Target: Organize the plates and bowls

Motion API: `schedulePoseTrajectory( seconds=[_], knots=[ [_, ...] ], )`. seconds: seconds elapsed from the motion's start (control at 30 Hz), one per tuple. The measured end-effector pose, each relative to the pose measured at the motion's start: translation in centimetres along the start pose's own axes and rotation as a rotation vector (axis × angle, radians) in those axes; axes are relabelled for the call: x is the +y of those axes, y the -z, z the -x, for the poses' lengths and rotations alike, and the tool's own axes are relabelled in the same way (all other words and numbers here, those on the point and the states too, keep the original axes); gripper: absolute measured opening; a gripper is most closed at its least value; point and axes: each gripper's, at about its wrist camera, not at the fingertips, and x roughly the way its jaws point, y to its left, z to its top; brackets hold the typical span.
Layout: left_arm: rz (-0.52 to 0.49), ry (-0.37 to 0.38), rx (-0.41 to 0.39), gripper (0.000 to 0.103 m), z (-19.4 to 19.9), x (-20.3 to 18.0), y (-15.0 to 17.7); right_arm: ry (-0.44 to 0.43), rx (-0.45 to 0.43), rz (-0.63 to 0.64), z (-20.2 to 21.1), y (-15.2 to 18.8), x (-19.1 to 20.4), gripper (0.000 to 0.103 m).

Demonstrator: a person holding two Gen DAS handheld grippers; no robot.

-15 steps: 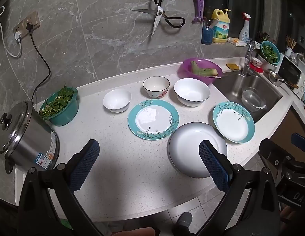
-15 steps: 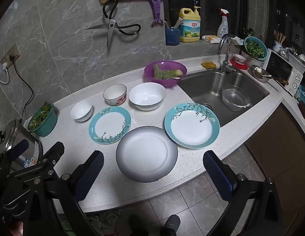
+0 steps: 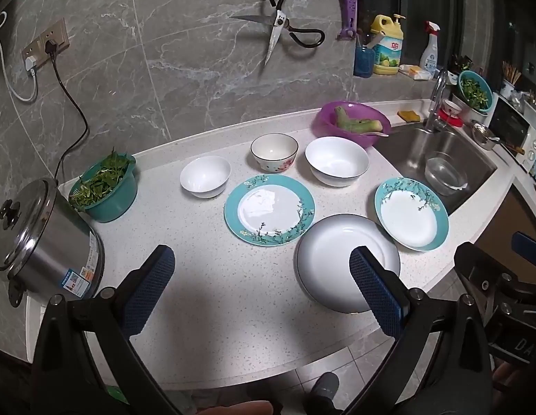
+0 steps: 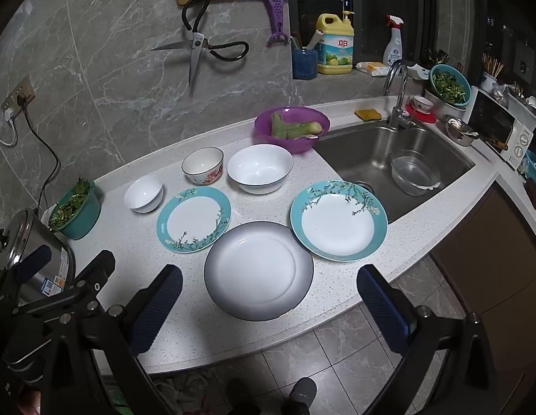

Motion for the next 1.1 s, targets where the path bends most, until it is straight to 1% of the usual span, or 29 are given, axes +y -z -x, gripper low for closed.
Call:
schedulePoseTrajectory(
  seconds=[0.3,0.37,0.73,0.8,1.1],
  knots=[
    [0.000,0.001,0.004,0.103,0.1,0.0,0.0,0.000,0.002,0.000,-0.1,-0.2,0.0,0.103],
    [0.000,0.001,0.005,0.103,-0.8,0.0,0.2,0.000,0.003,0.000,-0.2,-0.2,0.0,0.103],
    [-0.004,0.001,0.011,0.103,-1.3,-0.3,0.5,0.004,0.008,-0.002,-0.4,-0.4,0.3,0.103],
    [-0.005,0.002,0.018,0.103,-2.0,-0.2,0.2,0.005,0.008,-0.003,-0.5,-0.4,0.3,0.103],
    [-0.017,0.007,0.028,0.103,-2.6,-0.1,-0.2,0.017,0.019,-0.012,-1.1,-0.5,0.8,0.103]
  ],
)
